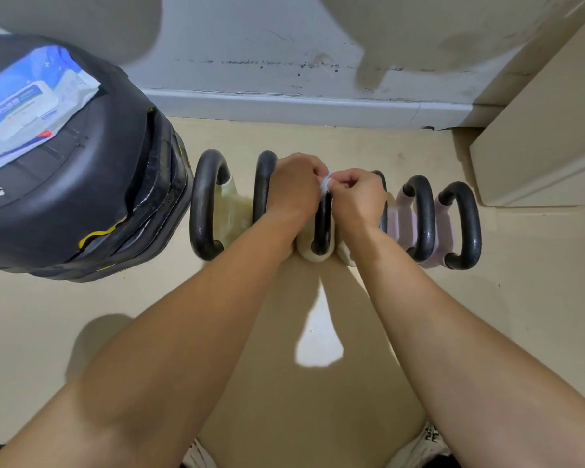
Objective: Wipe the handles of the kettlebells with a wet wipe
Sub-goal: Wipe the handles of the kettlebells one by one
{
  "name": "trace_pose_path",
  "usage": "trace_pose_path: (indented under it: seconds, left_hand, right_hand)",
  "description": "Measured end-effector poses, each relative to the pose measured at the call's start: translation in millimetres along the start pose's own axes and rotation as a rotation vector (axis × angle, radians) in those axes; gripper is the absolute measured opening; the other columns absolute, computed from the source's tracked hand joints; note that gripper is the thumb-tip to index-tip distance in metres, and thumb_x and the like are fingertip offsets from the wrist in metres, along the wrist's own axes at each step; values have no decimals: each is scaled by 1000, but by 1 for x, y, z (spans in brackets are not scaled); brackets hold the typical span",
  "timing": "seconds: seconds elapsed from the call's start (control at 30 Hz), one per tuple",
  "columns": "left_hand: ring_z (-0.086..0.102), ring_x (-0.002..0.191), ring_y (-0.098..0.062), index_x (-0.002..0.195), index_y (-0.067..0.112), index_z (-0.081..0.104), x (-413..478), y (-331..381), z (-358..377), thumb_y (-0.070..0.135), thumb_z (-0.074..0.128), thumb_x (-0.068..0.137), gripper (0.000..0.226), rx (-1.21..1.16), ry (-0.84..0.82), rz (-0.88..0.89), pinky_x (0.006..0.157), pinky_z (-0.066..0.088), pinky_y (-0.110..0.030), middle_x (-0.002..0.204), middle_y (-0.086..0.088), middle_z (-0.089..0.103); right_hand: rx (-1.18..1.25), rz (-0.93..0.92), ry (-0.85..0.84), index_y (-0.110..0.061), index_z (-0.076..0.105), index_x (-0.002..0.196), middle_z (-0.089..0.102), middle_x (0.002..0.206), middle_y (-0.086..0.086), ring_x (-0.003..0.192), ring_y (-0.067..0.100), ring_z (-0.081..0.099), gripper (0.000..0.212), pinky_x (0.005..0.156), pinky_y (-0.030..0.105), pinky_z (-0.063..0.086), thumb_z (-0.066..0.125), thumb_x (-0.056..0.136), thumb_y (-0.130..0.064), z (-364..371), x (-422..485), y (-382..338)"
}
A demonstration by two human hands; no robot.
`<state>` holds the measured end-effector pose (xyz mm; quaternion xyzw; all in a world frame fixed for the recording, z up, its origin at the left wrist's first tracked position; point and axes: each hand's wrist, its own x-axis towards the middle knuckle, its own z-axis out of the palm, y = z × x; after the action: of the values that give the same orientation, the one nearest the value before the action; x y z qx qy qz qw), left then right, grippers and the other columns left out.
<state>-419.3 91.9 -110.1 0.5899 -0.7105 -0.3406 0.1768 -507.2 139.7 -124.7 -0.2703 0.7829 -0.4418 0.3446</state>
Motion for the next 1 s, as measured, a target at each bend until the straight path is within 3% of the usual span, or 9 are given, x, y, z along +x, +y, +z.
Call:
trace_pose_path:
  seconds: [0.13,0.27,0.37,0.5,0.7,0.87,1.0]
  left_hand:
    - [65,78,-22,77,6,73,-31,-6,-4,3,52,87,23,44,-63,35,82,52,-40,83,-8,70]
    - [64,77,-22,82,13,74,-47,-14,-4,8,56,89,21,41,-79,59,79,52,-39,87,-6,67]
    - [66,78,-26,73,8,72,-33,-7,-4,4,54,84,21,-22,-91,34,82,53,-46,84,-9,67]
    - [66,88,-26,86,6,76,-5,3,-9,6,56,88,20,-25,-65,-37,83,54,-36,93,-9,73]
    - [66,79,-15,85,11,73,-38,-3,2,6,53,92,22,-124,-22,-105,74,52,-24,88,-1,72]
    - [66,79,-12,84,18,71,-83,-20,14,11,63,91,12,-184,35,-119,77,55,-28,85,4,68]
    - [65,83,-8,95,18,74,-104,-28,23,10,64,91,13,-261,46,-188,80,52,-22,89,5,70]
  right_hand:
    - [37,-24,42,-11,76,80,71,74,-6,68,4,63,19,69,15,50,60,86,-3,0,-33,19]
    - [100,-43,48,-12,76,78,74,78,1,72,10,65,25,66,14,49,56,86,0,-1,-52,36]
    - [25,-87,55,-11,73,73,68,71,-5,65,3,59,22,63,7,41,58,85,-2,2,-35,23]
    - [-78,-78,36,-8,76,87,66,75,-3,61,-4,55,15,54,-1,38,61,90,-6,4,-6,-1]
    - [-81,-97,32,-11,76,88,71,82,-4,72,4,62,13,68,7,46,64,90,-7,-3,-30,22]
    - [-45,-134,45,-16,75,81,72,84,0,80,13,66,15,74,20,50,64,88,-9,-6,-67,54]
    - [-16,-151,64,-31,69,79,63,84,-13,79,1,63,25,79,18,50,66,91,-9,-9,-87,63]
